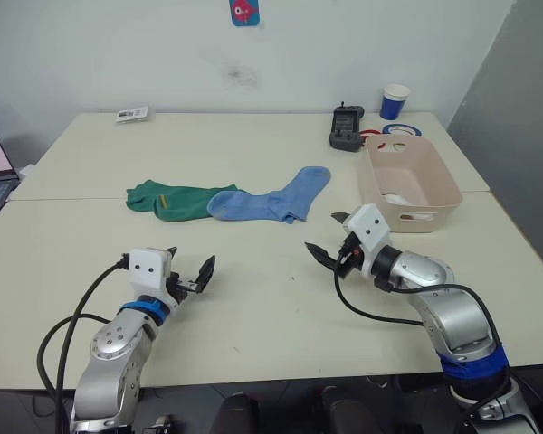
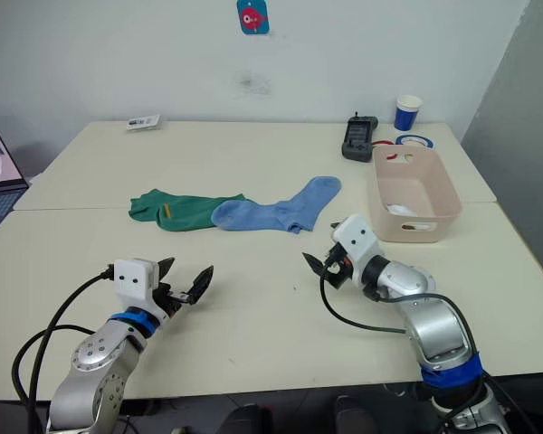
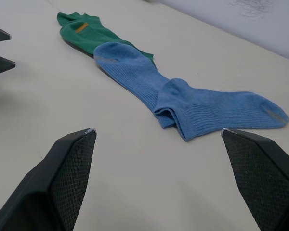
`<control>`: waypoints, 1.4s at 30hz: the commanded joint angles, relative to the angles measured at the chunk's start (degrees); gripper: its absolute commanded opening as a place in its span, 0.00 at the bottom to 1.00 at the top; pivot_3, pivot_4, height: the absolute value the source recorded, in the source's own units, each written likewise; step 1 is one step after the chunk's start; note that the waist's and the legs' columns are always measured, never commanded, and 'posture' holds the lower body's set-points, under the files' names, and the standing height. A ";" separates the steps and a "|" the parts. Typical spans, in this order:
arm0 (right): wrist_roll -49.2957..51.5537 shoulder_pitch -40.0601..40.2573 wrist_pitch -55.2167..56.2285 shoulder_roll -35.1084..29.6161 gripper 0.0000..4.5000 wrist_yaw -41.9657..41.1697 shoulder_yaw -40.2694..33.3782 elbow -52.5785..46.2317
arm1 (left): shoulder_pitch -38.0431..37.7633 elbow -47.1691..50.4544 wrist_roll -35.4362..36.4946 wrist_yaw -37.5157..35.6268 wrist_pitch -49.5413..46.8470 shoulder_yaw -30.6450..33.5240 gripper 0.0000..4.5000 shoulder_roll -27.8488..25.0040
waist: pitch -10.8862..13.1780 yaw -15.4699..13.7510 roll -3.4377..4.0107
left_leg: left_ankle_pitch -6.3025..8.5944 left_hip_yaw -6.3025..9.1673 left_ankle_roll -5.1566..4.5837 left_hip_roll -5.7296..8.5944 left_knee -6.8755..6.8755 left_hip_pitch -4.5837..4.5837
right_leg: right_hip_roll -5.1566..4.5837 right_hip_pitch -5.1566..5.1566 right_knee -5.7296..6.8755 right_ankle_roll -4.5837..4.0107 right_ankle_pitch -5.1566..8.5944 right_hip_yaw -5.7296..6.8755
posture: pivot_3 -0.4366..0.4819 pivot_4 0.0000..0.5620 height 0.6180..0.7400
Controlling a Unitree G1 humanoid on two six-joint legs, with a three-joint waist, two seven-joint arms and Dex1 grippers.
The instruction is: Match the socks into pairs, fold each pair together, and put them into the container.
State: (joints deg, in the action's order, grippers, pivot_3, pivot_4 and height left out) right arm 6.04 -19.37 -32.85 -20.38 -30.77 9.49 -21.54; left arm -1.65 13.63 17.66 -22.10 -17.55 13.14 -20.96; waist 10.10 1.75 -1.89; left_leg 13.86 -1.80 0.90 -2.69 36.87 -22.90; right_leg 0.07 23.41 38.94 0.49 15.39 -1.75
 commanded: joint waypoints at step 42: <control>0.11 -2.95 -0.09 -1.76 1.00 1.57 -1.60 -3.78 | 45.60 -49.80 2.89 2.61 -7.57 3.79 0.39 6.11 | -0.01 -0.08 -0.06 | -0.02 0.11 0.03 0.09 0.05 -0.08 | 0.20 0.00 0.03 -0.01 -0.03 0.16 | 0.48 0.27 1.00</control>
State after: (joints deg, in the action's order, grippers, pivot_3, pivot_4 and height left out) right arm 5.80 -21.18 -33.47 -21.98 -29.42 8.38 -23.64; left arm 42.19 -36.53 19.64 -19.33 -25.80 16.48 -15.08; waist 10.08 1.67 -1.96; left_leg 13.84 -1.70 0.93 -2.60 36.93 -22.98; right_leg 0.26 23.41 38.97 0.48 15.37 -1.59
